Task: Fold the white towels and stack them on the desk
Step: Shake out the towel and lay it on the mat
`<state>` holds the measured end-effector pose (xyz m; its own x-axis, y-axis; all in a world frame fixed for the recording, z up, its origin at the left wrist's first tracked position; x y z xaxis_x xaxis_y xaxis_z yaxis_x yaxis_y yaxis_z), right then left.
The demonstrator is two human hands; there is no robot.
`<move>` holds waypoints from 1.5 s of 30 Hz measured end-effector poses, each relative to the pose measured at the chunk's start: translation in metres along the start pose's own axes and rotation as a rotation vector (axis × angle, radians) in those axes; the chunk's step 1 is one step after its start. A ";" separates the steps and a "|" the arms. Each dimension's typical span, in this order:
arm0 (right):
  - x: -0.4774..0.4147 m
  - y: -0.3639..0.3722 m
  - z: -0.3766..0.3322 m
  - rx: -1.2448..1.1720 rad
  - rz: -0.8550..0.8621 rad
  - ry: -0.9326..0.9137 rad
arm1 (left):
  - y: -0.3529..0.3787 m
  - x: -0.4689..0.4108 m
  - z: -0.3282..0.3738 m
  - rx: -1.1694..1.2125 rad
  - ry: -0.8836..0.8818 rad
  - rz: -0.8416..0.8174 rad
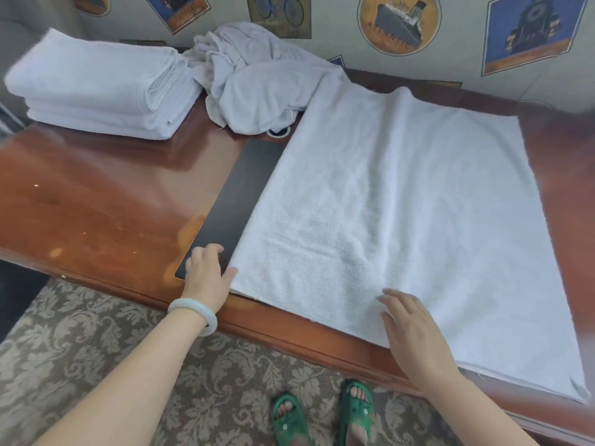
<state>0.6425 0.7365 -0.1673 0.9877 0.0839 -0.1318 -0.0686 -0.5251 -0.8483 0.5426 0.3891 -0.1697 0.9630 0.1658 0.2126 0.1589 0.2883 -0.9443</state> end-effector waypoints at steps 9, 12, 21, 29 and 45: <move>-0.043 0.065 -0.004 0.097 -0.226 0.044 | -0.005 -0.010 -0.001 0.269 -0.189 -0.215; -0.038 0.060 -0.002 0.075 -0.275 -0.042 | -0.002 0.002 -0.017 0.200 -0.222 -0.201; -0.048 0.044 0.025 0.068 -0.051 0.202 | -0.007 -0.002 0.066 -0.274 0.169 0.197; -0.020 0.027 0.049 0.022 -0.167 0.177 | 0.101 0.045 0.238 -0.356 0.770 -0.063; 0.119 -0.121 0.146 -0.216 0.540 0.982 | 0.144 0.101 0.319 -0.265 1.118 0.214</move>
<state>0.7482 0.9341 -0.1554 0.5258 -0.8463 0.0860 -0.5864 -0.4338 -0.6841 0.5929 0.7483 -0.2038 0.6100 -0.7734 -0.1725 -0.1168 0.1275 -0.9849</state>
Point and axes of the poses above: each hand's wrist, its own x-axis away from the middle knuckle, its own y-axis out of the palm, z = x × y, the point moved 4 cm from there along -x, towards the middle knuckle, and after that the axes turned 13 degrees about -x, right-handed, at the moved point
